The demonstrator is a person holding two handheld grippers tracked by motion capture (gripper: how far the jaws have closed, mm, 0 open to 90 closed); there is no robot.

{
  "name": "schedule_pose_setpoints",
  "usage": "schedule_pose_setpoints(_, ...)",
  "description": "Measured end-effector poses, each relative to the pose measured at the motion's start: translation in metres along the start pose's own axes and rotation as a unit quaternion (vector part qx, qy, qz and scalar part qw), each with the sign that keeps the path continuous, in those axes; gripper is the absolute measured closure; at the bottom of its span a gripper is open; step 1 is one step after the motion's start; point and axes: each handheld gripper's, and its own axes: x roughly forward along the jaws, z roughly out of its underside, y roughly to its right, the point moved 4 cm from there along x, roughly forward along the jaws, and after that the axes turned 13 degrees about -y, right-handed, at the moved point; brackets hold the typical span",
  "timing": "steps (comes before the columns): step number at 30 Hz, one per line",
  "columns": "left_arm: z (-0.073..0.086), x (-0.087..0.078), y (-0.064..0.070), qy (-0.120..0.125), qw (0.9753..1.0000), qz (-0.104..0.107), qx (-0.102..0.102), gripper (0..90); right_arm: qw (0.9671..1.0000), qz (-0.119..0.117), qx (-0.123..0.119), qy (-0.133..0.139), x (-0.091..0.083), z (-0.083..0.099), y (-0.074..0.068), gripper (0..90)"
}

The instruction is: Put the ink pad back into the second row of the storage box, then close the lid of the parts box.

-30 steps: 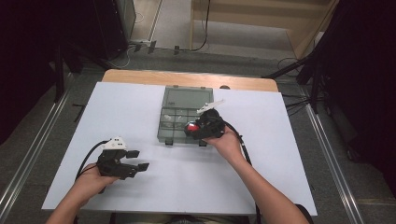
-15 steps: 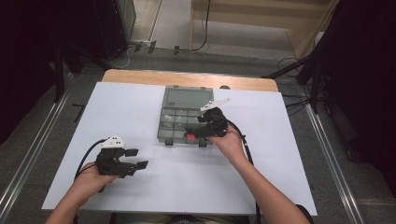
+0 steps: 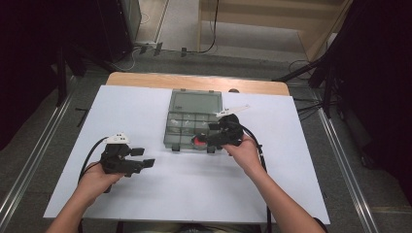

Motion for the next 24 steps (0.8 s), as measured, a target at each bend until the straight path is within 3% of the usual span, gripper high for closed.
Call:
schedule_pose_setpoints(6,-0.008,0.001,-0.005,0.006,1.0000,-0.005,0.002,31.9,1.0000,0.001,0.005,0.006,-0.005,0.005,0.001,25.1)
schedule_pose_setpoints(11,-0.015,0.003,-0.011,0.009,1.0000,-0.004,-0.002,31.8,0.9998,-0.012,0.017,0.000,-0.007,0.013,0.002,25.0)
schedule_pose_setpoints(16,-0.023,0.006,-0.014,0.008,0.9999,-0.003,-0.009,31.9,0.9999,-0.002,0.012,-0.005,-0.009,0.019,0.003,24.6)
schedule_pose_setpoints(24,-0.034,0.012,-0.020,0.003,0.9999,-0.006,-0.015,31.9,0.9995,0.015,0.025,-0.008,-0.012,0.028,0.010,24.7)
